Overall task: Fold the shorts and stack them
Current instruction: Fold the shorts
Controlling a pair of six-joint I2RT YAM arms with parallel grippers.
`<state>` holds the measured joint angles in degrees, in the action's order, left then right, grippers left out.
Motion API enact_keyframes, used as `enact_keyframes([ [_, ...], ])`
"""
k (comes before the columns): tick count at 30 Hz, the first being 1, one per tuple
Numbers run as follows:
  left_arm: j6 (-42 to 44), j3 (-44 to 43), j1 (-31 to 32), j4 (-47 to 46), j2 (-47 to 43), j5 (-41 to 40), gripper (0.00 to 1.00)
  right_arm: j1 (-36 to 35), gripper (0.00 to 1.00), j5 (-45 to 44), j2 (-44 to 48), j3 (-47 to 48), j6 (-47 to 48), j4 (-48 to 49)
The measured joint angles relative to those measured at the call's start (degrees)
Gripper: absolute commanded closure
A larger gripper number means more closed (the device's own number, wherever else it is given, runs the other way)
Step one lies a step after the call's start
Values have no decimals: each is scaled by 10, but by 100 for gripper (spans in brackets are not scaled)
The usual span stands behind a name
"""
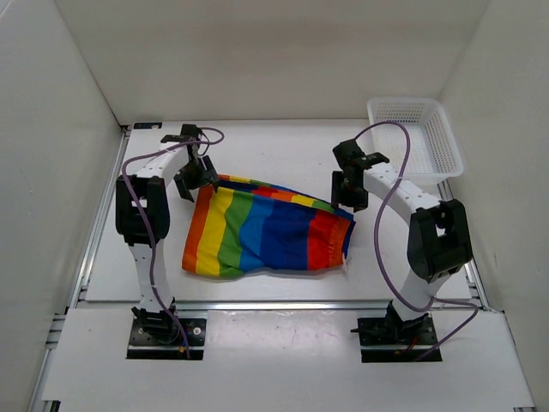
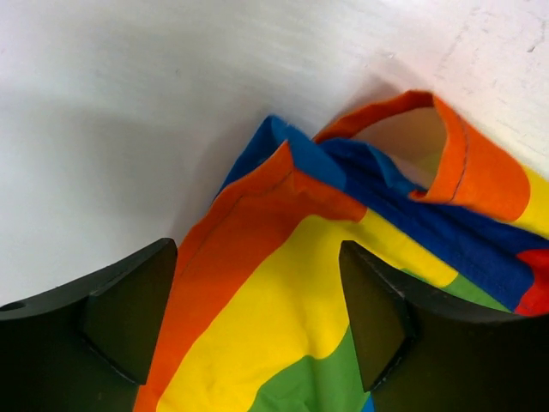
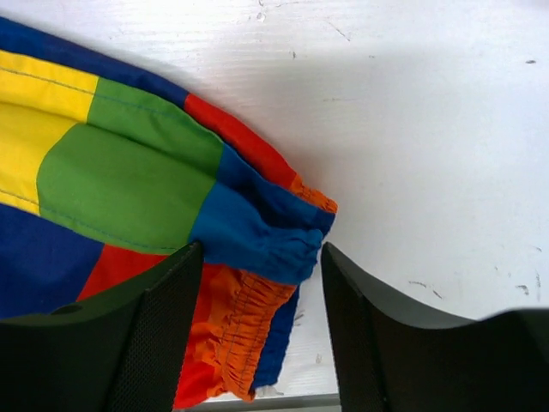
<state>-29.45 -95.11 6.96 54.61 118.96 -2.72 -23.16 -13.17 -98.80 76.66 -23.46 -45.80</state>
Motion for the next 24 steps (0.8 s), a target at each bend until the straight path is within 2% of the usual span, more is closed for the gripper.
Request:
enact_keyframes([
  [4, 9, -16, 0, -3, 17, 12, 29, 9, 62, 28, -11, 0, 11, 17],
  [5, 10, -17, 0, -6, 18, 17, 33, 10, 69, 35, -11, 0, 13, 20],
  [6, 11, -19, 0, -7, 19, 21, 42, 10, 72, 43, -11, 0, 15, 24],
  [8, 12, -24, 0, -8, 21, 28, 53, 10, 75, 58, -11, 0, 15, 30],
  [9, 13, -25, 0, -10, 23, 31, 57, 10, 80, 64, -11, 0, 15, 32],
  [12, 16, -26, 0, -12, 23, 36, 57, 10, 80, 77, -11, -5, 16, 40],
  [13, 16, -26, 0, -12, 24, 37, 56, 10, 78, 80, -11, -7, 16, 41],
  [14, 16, -26, 0, -12, 24, 37, 49, 10, 74, 82, -11, -10, 16, 40],
  [15, 15, -26, 0, -12, 24, 37, 24, 10, 69, 84, -10, -13, 17, 42],
  [16, 18, -26, 0, -12, 24, 36, 15, 10, 61, 86, -10, -16, 17, 42],
  [17, 15, -26, 0, -12, 24, 35, 7, 10, 57, 88, -10, -19, 17, 43],
  [19, 11, -26, 0, -12, 24, 31, 2, 10, 52, 89, -9, -23, 18, 45],
  [24, 7, -27, -7, -13, 26, 29, 5, 10, 52, 93, -6, -35, 19, 44],
])
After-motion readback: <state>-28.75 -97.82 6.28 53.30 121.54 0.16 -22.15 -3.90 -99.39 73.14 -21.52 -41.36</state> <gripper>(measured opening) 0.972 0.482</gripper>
